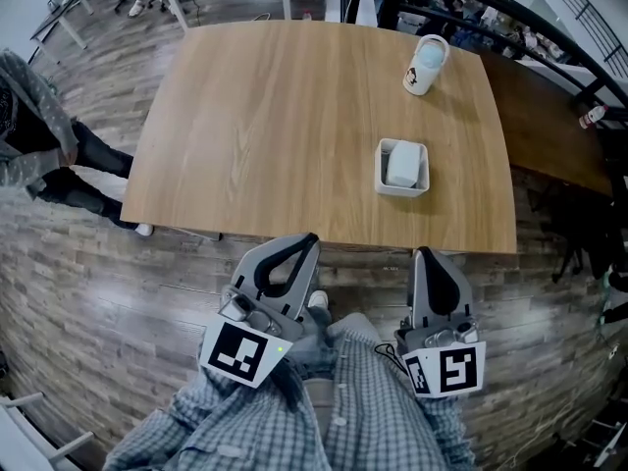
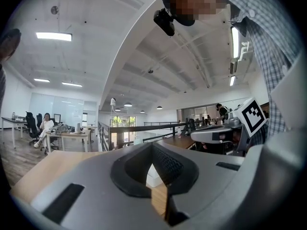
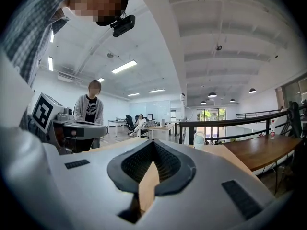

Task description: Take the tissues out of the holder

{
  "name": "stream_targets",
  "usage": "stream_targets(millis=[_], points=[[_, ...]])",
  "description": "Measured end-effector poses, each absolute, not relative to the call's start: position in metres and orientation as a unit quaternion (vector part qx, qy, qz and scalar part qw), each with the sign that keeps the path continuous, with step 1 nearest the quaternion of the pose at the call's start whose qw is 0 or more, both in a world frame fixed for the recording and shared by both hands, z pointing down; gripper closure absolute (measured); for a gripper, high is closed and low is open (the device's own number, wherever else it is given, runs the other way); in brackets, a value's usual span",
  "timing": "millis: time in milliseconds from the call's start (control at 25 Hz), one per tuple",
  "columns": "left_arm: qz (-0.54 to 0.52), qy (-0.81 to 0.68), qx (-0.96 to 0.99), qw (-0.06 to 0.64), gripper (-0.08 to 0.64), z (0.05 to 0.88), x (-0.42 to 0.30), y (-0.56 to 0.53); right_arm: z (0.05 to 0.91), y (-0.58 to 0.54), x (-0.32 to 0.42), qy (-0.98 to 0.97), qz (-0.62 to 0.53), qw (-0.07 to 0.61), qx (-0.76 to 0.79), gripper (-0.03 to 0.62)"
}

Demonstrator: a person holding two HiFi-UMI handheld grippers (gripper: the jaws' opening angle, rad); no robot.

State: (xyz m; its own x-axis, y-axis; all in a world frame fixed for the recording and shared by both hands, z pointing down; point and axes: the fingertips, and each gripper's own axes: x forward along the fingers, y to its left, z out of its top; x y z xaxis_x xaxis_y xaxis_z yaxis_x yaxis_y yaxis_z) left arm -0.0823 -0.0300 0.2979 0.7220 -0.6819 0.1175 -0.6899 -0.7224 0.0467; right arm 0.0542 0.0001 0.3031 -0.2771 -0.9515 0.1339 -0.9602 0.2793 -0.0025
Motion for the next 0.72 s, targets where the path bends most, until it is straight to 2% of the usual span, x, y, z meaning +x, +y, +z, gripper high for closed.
stream_targets(millis=[720], points=[[0.046,-0.381,0.922,0.046,0.56,0.304,-0.077,-0.06,0.31,-0.04,0.065,-0.803,0.05,0.071,0.59,0.584]])
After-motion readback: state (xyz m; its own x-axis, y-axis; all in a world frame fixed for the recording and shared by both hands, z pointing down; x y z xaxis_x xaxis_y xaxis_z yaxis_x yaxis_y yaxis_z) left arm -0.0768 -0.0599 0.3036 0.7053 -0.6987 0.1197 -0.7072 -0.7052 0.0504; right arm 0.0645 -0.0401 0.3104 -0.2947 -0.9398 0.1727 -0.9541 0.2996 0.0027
